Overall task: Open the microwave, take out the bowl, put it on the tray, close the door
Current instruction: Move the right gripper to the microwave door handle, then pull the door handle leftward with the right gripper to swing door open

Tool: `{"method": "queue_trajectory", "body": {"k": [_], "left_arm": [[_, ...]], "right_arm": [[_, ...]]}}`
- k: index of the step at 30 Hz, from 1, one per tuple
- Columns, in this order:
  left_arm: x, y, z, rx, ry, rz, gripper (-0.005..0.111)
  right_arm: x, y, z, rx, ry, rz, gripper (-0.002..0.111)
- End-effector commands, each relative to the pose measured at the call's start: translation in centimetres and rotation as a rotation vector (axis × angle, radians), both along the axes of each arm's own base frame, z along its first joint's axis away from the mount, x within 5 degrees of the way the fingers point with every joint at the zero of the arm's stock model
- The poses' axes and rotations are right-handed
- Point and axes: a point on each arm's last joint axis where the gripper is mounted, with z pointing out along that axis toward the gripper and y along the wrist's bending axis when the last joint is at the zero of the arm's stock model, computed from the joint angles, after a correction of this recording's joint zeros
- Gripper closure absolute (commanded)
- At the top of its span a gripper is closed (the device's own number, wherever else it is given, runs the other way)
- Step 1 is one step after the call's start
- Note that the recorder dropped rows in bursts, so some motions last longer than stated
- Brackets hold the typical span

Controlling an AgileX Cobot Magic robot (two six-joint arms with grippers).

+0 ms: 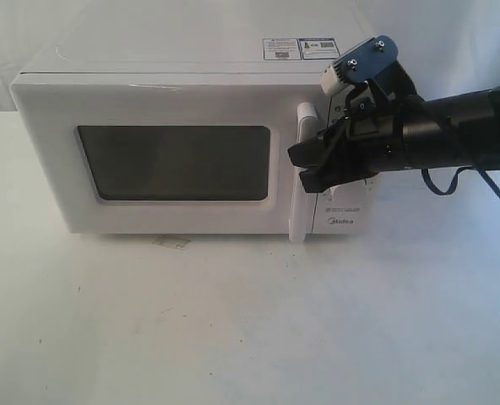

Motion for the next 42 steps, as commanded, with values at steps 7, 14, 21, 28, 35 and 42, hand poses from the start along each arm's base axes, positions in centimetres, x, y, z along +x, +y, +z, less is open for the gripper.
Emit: {"method": "queue_trajectory", "body": {"k": [7, 14, 21, 28, 35, 42], "left_arm": [[0.0, 0.0, -0.1, -0.013, 0.001, 0.004, 0.107], [0.0, 0.0, -0.1, -0.013, 0.001, 0.004, 0.107], [0.0, 0.0, -0.1, -0.013, 0.001, 0.004, 0.107], [0.0, 0.0, -0.1, -0.013, 0.001, 0.004, 0.107], [0.0, 0.0, -0.1, -0.013, 0.001, 0.004, 0.107], [0.0, 0.0, -0.1, -0.013, 0.001, 0.004, 0.107]], "right_arm": [[0.2, 1.1, 0.4, 0.017, -0.045, 0.155, 0.108], [-3.0, 2.1, -0.1, -0.039, 0.008, 0.578, 0.108], [-1.9, 1.4, -0.6, -0.090, 0.039, 0.409, 0.108], [-2.0, 1.5, -0.6, -0.084, 0.044, 0.417, 0.108], [-1.8, 1.4, -0.6, -0.046, 0.110, 0.345, 0.083], [-2.4, 1.4, -0.7, -0.039, 0.189, 0.353, 0.052]]}}
